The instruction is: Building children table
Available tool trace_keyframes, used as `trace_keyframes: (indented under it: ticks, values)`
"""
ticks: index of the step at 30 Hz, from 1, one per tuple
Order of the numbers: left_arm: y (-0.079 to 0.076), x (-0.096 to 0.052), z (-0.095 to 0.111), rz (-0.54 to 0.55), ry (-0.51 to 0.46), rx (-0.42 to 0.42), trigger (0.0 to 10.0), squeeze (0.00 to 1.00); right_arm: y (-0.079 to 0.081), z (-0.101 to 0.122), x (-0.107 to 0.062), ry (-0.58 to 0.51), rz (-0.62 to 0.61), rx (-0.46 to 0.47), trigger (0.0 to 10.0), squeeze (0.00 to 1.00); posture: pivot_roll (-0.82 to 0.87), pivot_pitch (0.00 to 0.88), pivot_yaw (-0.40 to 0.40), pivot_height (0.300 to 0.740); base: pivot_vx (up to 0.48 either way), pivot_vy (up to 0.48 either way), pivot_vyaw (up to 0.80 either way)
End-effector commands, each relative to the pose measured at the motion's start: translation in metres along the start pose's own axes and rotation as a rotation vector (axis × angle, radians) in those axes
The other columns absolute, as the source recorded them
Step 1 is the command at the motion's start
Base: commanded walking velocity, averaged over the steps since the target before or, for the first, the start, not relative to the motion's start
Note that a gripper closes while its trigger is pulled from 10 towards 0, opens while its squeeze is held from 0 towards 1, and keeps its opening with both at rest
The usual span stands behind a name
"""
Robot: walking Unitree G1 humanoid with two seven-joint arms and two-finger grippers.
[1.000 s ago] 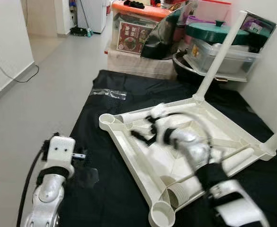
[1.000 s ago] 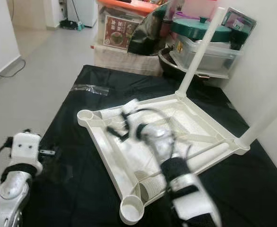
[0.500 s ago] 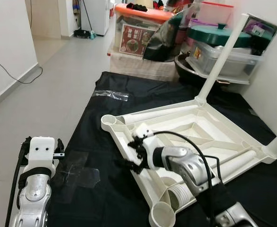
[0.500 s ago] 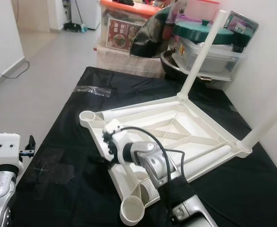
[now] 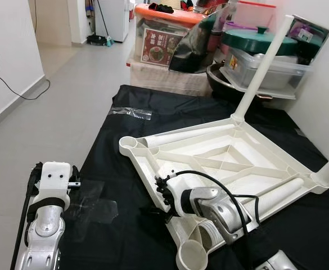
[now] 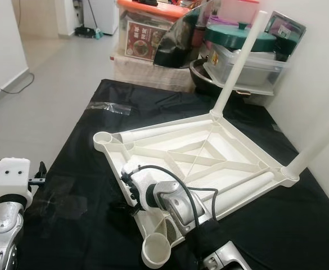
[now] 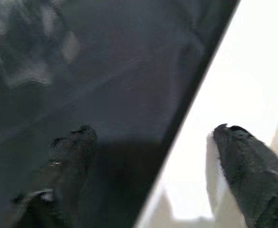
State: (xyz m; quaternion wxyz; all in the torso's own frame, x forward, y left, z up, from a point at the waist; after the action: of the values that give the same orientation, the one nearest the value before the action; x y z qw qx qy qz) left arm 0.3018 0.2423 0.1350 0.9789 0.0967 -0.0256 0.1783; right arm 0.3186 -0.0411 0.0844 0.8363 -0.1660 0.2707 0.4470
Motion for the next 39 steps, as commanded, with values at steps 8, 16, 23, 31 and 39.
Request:
trace_keyframes:
  ticks: [8, 16, 23, 31, 39]
  values:
    - [-0.008, -0.002, -0.007, -0.01, 0.028, 0.006, 10.0, 0.0, -0.008, -0.033, -0.003, 0.13, -0.025, 0.047, 0.0, 0.0, 0.09, 0.0, -0.176, 0.74, 0.0, 0.0, 0.0]
    - [-0.01, -0.003, -0.008, -0.015, 0.033, 0.005, 10.0, 0.0, -0.01, -0.035, -0.007, 0.116, -0.011, 0.002, 0.0, 0.0, 0.08, 0.0, -0.176, 0.74, 0.0, 0.0, 0.0]
    - [-0.011, -0.003, -0.011, -0.02, 0.038, 0.006, 10.0, 0.0, -0.008, -0.057, -0.048, 0.09, 0.165, -0.394, 0.0, 0.0, 0.07, 0.0, -0.17, 0.74, 0.0, 0.0, 0.0]
    - [-0.013, -0.003, -0.011, -0.025, 0.039, 0.009, 10.0, 0.0, -0.012, -0.09, -0.092, 0.137, 0.325, -0.623, 0.0, 0.0, 0.06, 0.0, -0.163, 0.74, 0.0, 0.0, 0.0]
    - [-0.016, -0.002, -0.011, -0.041, 0.039, 0.014, 10.0, 0.0, -0.06, -0.149, -0.15, 0.468, 0.356, -0.87, 0.0, 0.0, 0.05, 0.0, -0.154, 0.74, 0.0, 0.0, 0.0]
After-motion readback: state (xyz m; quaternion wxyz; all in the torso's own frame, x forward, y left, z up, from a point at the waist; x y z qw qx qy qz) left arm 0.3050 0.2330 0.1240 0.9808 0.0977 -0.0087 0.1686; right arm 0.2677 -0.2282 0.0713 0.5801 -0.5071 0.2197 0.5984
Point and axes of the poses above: a point about 5 cm out from each wrist's last joint towards the gripper, its own x axis pointing out of the wrist towards the gripper, its own z axis along the axis of the wrist's last joint, y = z × x, the point moved 4 cm from there along x, pointing out of the wrist towards the gripper, and after that the axes turned 6 degrees about -x, right-handed, at the moved point
